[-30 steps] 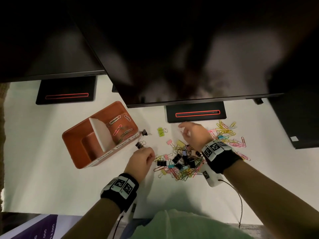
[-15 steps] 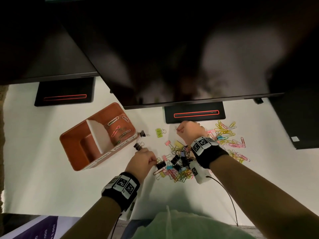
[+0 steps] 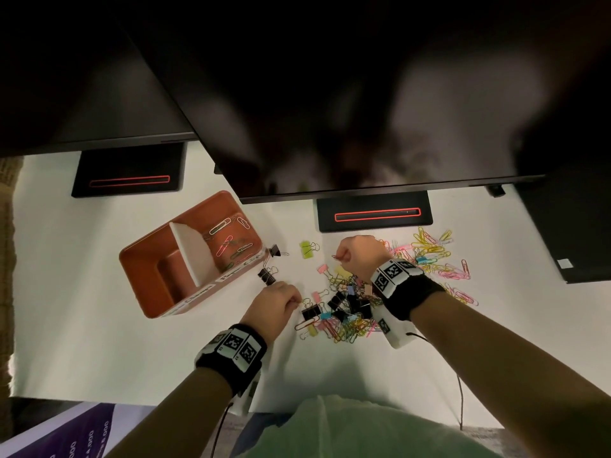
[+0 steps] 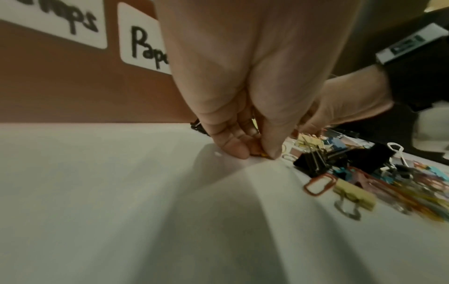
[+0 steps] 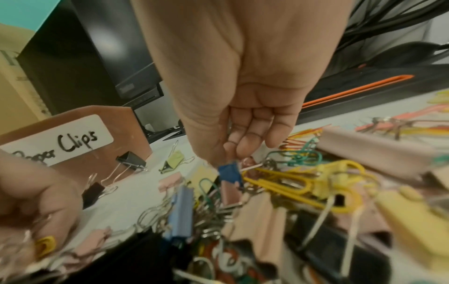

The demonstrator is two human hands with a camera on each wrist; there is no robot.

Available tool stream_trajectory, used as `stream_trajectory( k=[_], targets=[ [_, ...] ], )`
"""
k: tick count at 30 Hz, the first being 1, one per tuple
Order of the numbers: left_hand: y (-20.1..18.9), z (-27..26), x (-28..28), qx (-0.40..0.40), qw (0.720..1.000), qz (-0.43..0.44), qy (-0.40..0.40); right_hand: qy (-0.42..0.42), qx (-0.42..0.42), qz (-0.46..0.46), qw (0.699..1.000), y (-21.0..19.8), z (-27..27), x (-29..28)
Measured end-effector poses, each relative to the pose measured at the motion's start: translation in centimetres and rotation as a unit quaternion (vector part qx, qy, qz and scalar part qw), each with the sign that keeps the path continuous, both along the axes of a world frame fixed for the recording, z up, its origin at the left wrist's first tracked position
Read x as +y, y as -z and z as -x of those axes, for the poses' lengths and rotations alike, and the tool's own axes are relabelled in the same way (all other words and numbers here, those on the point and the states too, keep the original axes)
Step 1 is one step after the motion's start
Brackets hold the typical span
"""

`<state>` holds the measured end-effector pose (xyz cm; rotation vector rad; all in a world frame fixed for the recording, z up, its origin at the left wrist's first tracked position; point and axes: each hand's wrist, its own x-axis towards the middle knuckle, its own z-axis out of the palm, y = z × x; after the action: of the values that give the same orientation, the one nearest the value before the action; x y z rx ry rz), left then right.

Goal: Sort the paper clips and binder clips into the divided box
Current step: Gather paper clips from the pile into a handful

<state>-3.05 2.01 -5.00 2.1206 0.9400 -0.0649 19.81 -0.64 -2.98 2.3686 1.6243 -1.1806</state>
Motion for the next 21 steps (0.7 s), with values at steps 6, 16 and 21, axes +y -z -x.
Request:
stream_trajectory(
  k=[6, 16, 21],
  targets=[
    [-1.4, 2.0, -0.1, -0.065, 0.998, 0.012, -0.012, 0.101, 0.008, -0.104, 0.989, -1.1, -3.6, -2.1],
    [0.0, 1.2, -3.5, 0.018, 0.998, 0.034, -0.040, 0.021, -0.038, -0.076, 0.996, -1.1, -3.5, -3.9],
    [0.5, 0.5, -3.2, 0.032, 0.999, -0.003, -0.025, -0.022, -0.048, -0.056, 0.997, -0.7, -1.3, -3.0]
  ],
)
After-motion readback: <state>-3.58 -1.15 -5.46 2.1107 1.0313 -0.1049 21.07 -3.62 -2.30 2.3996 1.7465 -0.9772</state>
